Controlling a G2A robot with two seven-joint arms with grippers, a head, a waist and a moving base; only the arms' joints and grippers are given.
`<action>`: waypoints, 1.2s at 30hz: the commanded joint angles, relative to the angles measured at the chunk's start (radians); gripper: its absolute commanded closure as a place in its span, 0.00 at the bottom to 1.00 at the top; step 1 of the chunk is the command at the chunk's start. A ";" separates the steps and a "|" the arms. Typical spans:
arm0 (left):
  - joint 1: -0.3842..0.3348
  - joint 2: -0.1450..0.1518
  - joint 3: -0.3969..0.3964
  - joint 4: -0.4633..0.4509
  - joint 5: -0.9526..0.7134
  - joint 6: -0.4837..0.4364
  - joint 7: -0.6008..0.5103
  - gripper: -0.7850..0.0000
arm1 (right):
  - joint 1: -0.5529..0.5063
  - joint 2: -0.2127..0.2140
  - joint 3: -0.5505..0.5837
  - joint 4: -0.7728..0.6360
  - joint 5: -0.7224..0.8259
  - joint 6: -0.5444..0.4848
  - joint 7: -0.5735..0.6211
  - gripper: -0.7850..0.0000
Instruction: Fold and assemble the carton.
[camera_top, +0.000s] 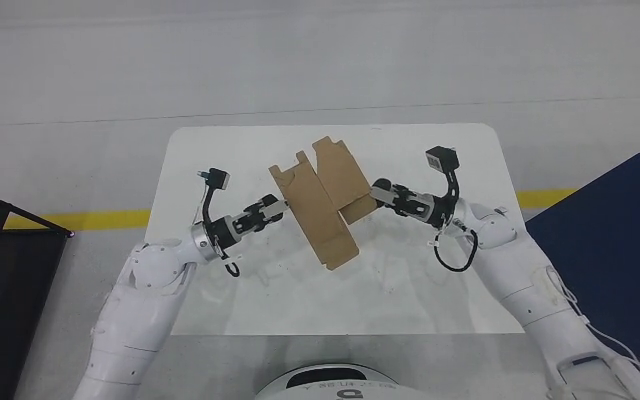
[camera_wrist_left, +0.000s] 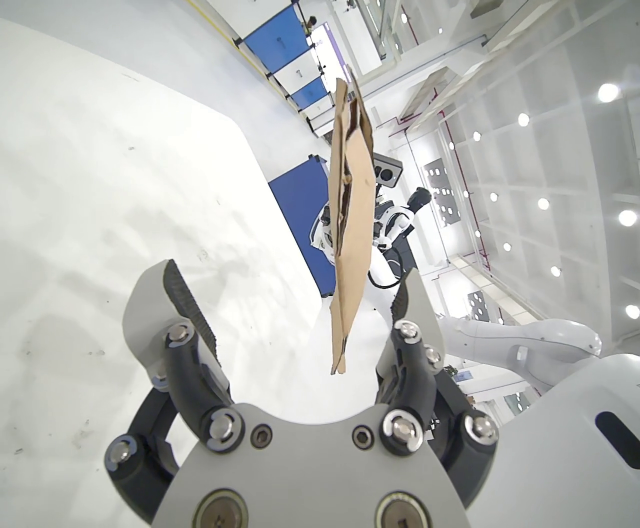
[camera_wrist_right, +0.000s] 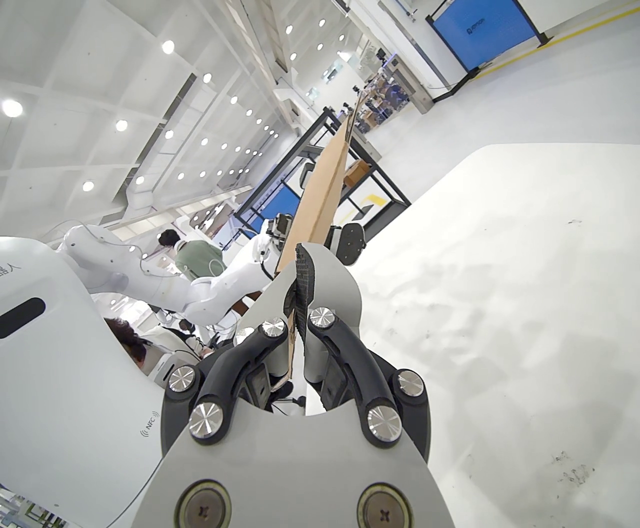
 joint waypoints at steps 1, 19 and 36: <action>0.008 0.003 -0.010 0.001 -0.034 -0.015 -0.024 0.00 | 0.004 -0.001 -0.003 0.006 0.008 0.000 0.000 1.00; -0.037 0.001 0.074 0.005 -0.062 0.016 -0.030 0.54 | 0.056 -0.015 -0.070 0.062 0.043 0.029 0.029 1.00; -0.030 0.008 0.076 0.004 -0.070 0.038 -0.008 1.00 | 0.065 -0.014 -0.105 0.049 0.088 0.051 0.051 0.00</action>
